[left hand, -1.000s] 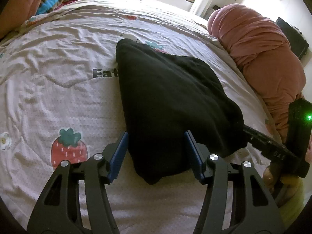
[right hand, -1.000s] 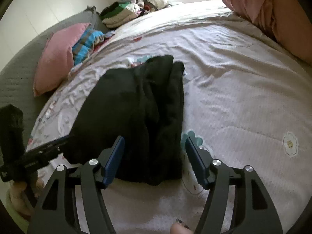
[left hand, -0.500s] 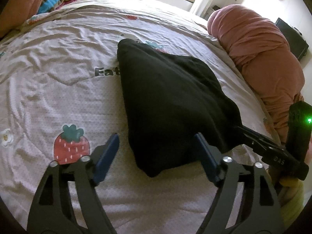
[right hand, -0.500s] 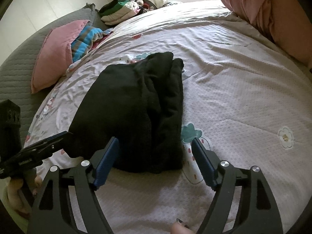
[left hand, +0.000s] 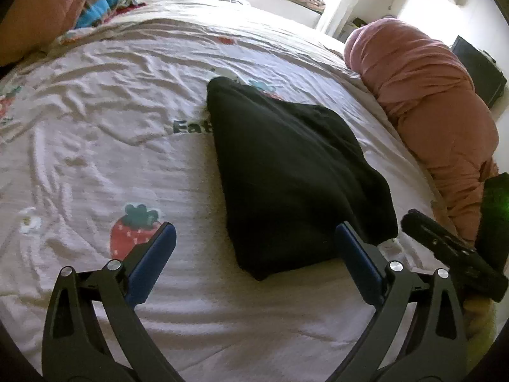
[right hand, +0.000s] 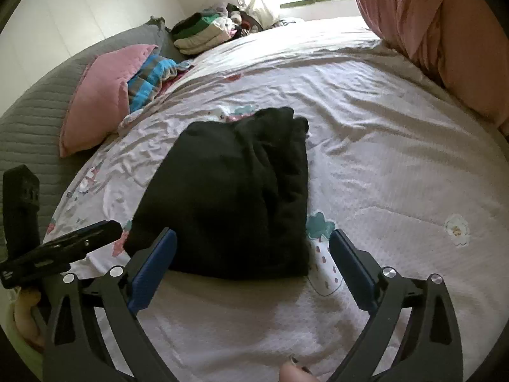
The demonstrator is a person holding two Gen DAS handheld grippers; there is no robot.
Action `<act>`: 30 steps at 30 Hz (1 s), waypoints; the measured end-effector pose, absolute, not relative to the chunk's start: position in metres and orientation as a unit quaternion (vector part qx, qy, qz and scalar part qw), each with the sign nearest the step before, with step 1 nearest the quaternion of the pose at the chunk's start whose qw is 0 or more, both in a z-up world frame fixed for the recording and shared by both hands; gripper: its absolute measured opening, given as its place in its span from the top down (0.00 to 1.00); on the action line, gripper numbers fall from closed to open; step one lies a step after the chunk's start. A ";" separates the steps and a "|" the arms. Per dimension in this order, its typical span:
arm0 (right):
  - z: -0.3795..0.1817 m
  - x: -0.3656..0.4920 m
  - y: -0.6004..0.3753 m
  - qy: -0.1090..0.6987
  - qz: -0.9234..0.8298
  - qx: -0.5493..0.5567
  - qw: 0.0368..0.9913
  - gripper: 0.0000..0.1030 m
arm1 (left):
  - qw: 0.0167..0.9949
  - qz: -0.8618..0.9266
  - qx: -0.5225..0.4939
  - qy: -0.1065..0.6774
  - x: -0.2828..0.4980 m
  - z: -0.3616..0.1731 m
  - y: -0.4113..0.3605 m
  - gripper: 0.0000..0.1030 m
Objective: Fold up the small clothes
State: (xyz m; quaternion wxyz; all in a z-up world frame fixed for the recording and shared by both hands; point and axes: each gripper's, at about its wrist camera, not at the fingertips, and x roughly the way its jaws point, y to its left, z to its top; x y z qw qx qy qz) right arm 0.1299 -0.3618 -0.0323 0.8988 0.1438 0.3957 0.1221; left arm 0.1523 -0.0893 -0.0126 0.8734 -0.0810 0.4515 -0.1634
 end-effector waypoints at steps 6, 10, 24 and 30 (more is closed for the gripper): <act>-0.018 0.119 -0.357 0.373 0.120 0.132 0.911 0.05 | 0.881 -0.158 -0.076 0.438 0.143 -0.003 -0.085 0.09; -0.009 0.112 -0.353 0.359 0.117 0.122 0.918 0.05 | 0.890 -0.156 -0.069 0.424 0.134 0.006 -0.081 0.09; 0.017 0.071 -0.327 0.313 0.109 0.076 0.940 0.04 | 0.914 -0.155 -0.043 0.372 0.091 0.032 -0.067 0.09; 0.019 0.050 -0.315 0.300 0.102 0.056 0.947 0.04 | 0.921 -0.159 -0.036 0.355 0.071 0.039 -0.060 0.09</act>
